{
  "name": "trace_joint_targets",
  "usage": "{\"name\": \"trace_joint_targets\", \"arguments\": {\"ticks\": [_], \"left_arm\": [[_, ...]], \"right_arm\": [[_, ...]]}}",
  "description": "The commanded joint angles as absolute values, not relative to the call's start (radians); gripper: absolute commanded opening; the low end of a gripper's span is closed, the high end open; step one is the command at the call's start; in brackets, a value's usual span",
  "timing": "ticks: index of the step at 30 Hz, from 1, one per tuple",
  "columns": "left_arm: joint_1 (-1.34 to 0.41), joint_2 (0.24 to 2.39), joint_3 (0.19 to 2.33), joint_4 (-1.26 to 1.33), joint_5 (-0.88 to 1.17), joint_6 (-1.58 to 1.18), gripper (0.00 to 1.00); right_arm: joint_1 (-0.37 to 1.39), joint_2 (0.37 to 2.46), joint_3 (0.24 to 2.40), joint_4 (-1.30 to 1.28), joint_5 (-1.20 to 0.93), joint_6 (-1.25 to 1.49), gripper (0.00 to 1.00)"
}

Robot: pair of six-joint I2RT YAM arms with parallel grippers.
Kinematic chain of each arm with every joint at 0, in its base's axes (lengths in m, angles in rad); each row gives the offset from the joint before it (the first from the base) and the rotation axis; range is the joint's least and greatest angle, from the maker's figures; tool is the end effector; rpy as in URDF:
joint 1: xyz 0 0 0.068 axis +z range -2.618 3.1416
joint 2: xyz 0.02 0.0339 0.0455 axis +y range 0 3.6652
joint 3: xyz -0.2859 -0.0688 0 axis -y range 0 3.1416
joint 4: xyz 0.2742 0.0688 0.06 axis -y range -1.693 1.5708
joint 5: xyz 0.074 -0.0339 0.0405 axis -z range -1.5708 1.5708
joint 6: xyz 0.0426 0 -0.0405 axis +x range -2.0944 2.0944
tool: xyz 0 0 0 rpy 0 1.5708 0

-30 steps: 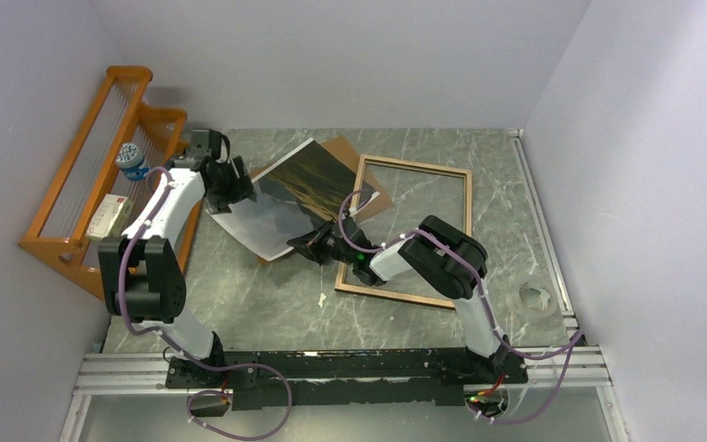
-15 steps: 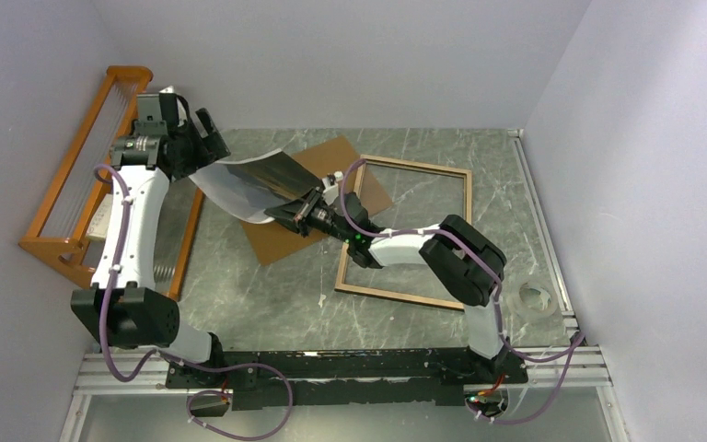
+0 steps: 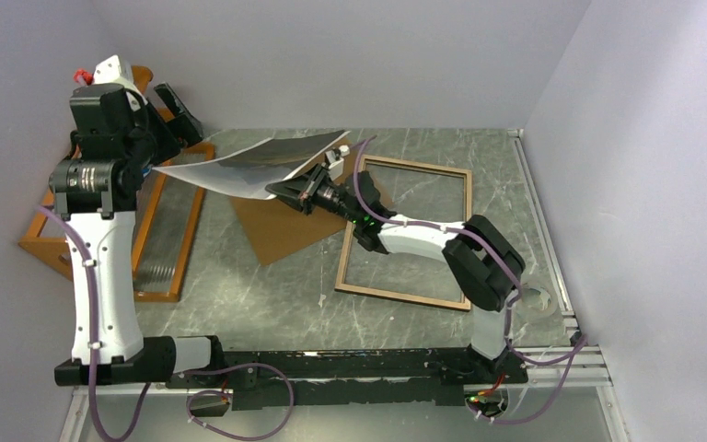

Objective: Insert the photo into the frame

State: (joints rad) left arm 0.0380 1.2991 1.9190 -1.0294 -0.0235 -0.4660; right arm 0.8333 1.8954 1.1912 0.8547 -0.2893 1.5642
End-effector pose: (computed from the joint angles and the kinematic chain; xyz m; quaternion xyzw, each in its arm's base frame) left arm 0.2383 0.0101 0.5506 -0.2147 0.8080 -0.1069 0.5381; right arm 0.3088 0.3579 0.2699 0.1285 0.6416 0.7332 0.1852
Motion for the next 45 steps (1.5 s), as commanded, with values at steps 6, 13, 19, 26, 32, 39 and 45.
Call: {"name": "trace_joint_targets", "arguments": {"ticks": [6,13,19,26,32,39,45], "left_arm": [[0.042,1.251,1.736,-1.033,0.133,-0.546,0.94],[0.043,1.23,1.491,-0.877,0.364,-0.661,0.94],[0.041,1.286,1.315,-0.663,0.597,-0.795,0.93],[0.042,1.344,1.246,-0.586,0.561,-0.897,0.93],[0.04,1.387,1.189,-0.428,0.521,-1.037,0.9],[0.035,1.498,1.189,-0.377,0.505,-1.055,0.67],[0.035,1.559,1.2,-0.321,0.525,-1.075,0.4]], "right_arm": [[0.688,1.676,0.993,0.819,-0.286,1.387,0.0],[0.637,1.65,0.898,0.817,-0.309,1.359,0.0],[0.601,1.676,0.883,0.856,-0.335,1.393,0.0],[0.582,1.717,0.916,0.901,-0.378,1.459,0.0],[0.574,1.729,0.937,0.915,-0.402,1.48,0.0],[0.575,1.739,0.938,0.952,-0.411,1.537,0.0],[0.576,1.768,0.926,0.996,-0.432,1.622,0.0]]}}
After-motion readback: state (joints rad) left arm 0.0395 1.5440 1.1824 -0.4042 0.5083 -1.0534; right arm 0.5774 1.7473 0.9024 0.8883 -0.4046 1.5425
